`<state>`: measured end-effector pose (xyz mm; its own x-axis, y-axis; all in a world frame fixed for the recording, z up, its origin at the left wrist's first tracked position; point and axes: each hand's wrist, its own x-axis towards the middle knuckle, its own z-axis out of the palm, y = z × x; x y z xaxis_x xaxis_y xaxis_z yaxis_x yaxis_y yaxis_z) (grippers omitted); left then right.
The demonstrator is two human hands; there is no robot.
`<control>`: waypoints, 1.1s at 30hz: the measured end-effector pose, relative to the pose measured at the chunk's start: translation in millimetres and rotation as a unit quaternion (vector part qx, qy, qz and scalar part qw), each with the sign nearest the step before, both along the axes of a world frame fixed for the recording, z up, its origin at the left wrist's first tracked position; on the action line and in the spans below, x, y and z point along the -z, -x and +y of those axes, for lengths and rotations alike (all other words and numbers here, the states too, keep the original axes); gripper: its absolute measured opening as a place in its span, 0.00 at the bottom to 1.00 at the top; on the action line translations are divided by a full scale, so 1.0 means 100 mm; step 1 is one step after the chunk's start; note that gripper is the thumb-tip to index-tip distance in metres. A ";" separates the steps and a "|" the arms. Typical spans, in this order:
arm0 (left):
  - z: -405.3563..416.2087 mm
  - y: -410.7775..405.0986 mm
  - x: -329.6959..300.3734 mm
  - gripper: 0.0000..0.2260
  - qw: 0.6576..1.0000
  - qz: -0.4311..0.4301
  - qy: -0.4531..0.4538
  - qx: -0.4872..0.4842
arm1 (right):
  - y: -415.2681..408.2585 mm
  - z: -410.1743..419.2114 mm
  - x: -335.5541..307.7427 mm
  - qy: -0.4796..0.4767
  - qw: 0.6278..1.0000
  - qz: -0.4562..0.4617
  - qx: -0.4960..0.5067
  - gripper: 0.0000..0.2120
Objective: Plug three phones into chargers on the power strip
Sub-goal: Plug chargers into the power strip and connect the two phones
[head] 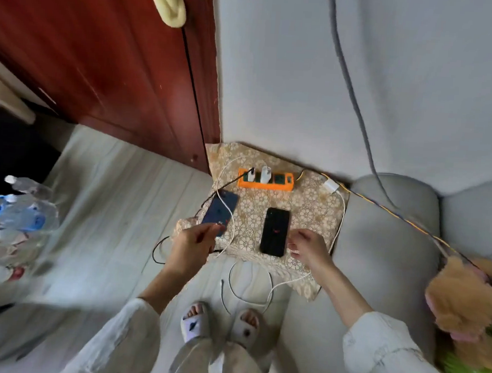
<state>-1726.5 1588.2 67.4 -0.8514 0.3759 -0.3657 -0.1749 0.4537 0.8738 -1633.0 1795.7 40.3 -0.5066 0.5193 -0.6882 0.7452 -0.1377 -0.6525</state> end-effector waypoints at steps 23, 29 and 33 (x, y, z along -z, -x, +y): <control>-0.23 -0.01 1.79 0.05 0.987 -0.141 0.050 -0.059 | 0.67 0.04 2.24 -0.171 0.917 -0.322 -0.161 0.37; -0.14 0.05 1.11 0.06 0.992 -0.118 0.020 -0.028 | 0.49 -0.07 1.14 0.235 0.954 -0.142 0.117 0.24; -0.05 0.09 0.39 0.06 0.999 -0.049 0.004 0.016 | 0.52 -0.14 0.15 0.348 0.915 -0.017 0.204 0.24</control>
<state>-1735.4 1583.4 28.4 -0.7997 0.3986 -0.4489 -0.2446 0.4666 0.8500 -1685.0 1782.1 25.7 -0.3398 0.0905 -0.9361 0.5569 -0.7827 -0.2779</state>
